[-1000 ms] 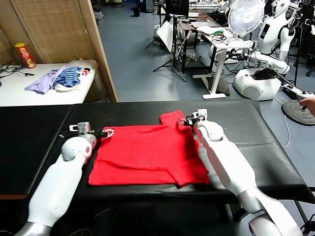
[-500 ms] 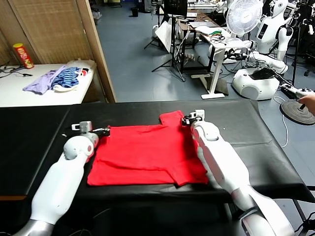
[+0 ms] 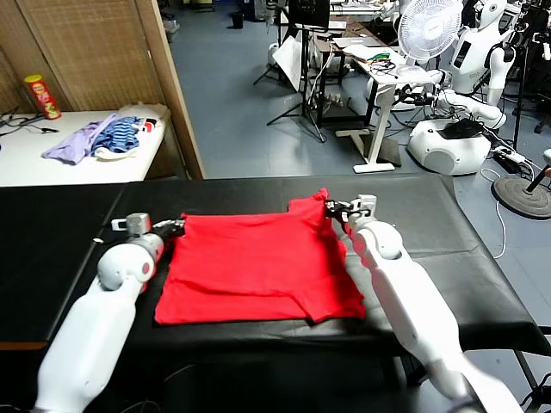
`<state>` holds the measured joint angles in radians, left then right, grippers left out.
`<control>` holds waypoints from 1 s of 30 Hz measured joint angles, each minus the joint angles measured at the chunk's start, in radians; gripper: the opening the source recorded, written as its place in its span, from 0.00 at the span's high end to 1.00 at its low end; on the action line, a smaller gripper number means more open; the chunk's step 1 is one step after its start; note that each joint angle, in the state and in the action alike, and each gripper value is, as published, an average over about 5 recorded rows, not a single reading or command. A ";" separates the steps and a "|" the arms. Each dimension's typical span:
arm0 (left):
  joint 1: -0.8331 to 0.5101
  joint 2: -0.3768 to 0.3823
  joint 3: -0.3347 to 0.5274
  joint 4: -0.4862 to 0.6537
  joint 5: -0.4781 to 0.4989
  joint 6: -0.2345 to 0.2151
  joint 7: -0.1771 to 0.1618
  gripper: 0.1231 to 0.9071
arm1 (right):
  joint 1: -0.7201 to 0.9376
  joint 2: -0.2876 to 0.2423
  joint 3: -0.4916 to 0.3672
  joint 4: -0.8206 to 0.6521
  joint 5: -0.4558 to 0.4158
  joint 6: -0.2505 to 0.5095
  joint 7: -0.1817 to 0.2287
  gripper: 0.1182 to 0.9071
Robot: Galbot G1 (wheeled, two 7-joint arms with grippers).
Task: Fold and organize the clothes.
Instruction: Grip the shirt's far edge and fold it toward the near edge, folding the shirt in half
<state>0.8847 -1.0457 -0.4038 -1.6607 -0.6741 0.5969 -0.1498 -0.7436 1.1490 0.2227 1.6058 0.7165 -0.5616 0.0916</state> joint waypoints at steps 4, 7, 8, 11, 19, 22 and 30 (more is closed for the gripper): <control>0.082 0.021 -0.034 -0.096 0.013 -0.001 -0.018 0.99 | -0.083 -0.033 0.022 0.112 0.019 -0.053 0.040 0.99; 0.150 0.029 -0.060 -0.166 0.036 0.003 -0.017 0.99 | -0.139 -0.053 0.036 0.186 0.019 -0.098 0.065 0.99; 0.172 0.029 -0.069 -0.188 0.047 0.006 -0.016 0.99 | -0.156 -0.058 0.039 0.207 0.016 -0.115 0.071 0.99; 0.237 0.027 -0.093 -0.249 0.085 0.013 -0.015 0.99 | -0.203 -0.072 0.051 0.263 -0.003 -0.159 0.087 0.99; 0.408 0.016 -0.155 -0.353 0.151 0.014 -0.009 0.99 | -0.316 -0.088 0.076 0.360 -0.040 -0.175 0.097 0.99; 0.461 0.013 -0.170 -0.371 0.171 0.009 -0.007 0.99 | -0.349 -0.090 0.080 0.380 -0.045 -0.175 0.088 0.99; 0.538 -0.007 -0.180 -0.400 0.198 0.022 -0.004 0.77 | -0.413 -0.105 0.109 0.435 -0.081 -0.175 0.070 0.70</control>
<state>1.4226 -1.0524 -0.5833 -2.0610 -0.4756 0.6186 -0.1539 -1.1571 1.0442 0.3320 2.0406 0.6359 -0.7365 0.1612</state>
